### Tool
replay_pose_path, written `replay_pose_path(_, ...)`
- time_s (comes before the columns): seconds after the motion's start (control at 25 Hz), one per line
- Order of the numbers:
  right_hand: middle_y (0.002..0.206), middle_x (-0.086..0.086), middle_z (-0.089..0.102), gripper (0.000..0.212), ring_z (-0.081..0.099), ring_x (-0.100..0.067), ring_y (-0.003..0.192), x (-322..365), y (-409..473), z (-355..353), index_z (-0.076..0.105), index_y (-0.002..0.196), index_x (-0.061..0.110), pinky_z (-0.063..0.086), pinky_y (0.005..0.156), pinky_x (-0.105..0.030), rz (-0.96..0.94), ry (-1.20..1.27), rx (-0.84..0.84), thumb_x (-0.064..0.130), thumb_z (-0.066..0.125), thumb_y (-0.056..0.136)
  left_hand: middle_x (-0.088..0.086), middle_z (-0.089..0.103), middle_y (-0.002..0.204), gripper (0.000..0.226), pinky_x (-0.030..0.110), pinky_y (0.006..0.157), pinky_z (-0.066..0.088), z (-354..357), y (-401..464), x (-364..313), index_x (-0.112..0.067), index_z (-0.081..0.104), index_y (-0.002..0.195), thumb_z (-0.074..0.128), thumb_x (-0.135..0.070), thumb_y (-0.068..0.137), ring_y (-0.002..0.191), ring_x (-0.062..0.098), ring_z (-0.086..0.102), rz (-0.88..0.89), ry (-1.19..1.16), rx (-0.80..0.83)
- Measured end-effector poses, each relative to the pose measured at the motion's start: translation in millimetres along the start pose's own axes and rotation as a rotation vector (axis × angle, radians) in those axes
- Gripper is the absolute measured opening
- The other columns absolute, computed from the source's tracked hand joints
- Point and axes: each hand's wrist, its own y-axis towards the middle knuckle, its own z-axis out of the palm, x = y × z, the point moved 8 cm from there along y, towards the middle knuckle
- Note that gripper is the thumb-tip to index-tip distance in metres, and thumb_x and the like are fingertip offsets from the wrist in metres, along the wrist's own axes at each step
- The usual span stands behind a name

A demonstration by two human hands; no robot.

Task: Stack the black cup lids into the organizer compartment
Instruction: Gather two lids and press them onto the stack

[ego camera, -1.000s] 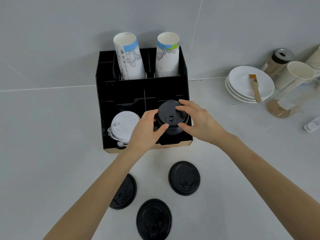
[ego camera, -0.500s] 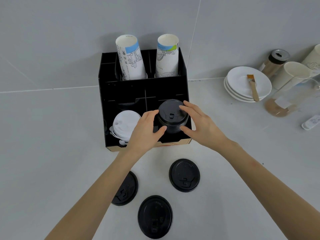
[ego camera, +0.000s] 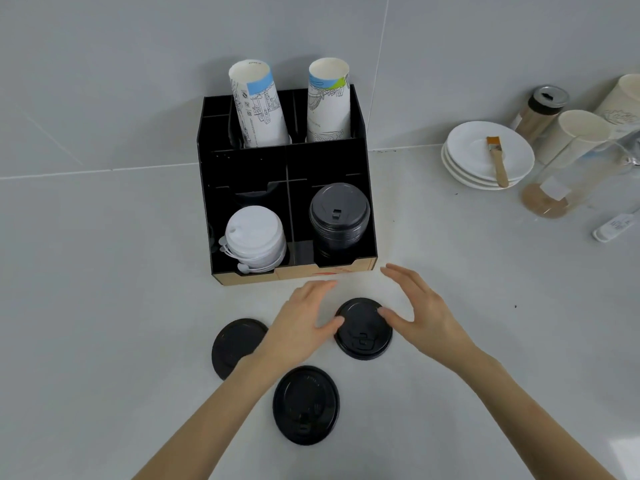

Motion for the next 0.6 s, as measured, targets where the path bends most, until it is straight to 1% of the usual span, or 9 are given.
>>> replay_pose_path(0.08,0.143,0.003,0.034,0.056,0.037,-0.012,0.128,-11.6,-11.2,11.3,0.033,0.132,0.023,0.024,0.099,-0.013,0.043,0.002,0.049,0.021,0.06,0.083,0.002,0.031,0.145,0.061,0.031,0.109,0.025,16.4,-4.4,4.1,-0.019,0.024,0.136,0.055,-0.029,0.085,0.131,0.019,0.029,-0.033,0.048,0.084)
replay_pose_path(0.16,0.145,0.003,0.031,0.06,0.034,-0.012,0.13,-19.0,-19.0,21.6,0.03,0.134,0.023,0.025,0.102,-0.019,0.066,-0.004,0.1,0.022,0.061,0.083,0.001,0.028,0.147,0.063,0.035,0.111,0.025,26.2,-7.9,6.4,-0.021,0.021,0.137,0.054,-0.031,0.085,0.132,0.019,0.026,-0.049,0.08,0.134)
replay_pose_path(0.36,0.144,0.0,0.032,0.062,0.035,-0.015,0.13,-26.6,-28.4,38.1,0.029,0.134,0.019,0.026,0.104,-0.019,0.07,-0.006,0.154,0.018,0.061,0.082,0.0,0.028,0.146,0.065,0.035,0.109,0.026,41.1,-11.4,7.5,-0.021,0.018,0.137,0.055,-0.031,0.084,0.13,0.02,0.028,-0.045,0.122,0.192)
replay_pose_path(0.6,0.143,0.001,0.033,0.06,0.037,-0.014,0.129,-26.5,-30.3,43.2,0.031,0.134,0.017,0.028,0.104,-0.019,0.068,0.014,0.131,0.016,0.061,0.082,0.0,0.027,0.145,0.064,0.033,0.107,0.026,43.0,-9.7,7.2,-0.02,0.019,0.137,0.054,-0.03,0.084,0.129,0.019,0.028,-0.036,0.162,0.168)
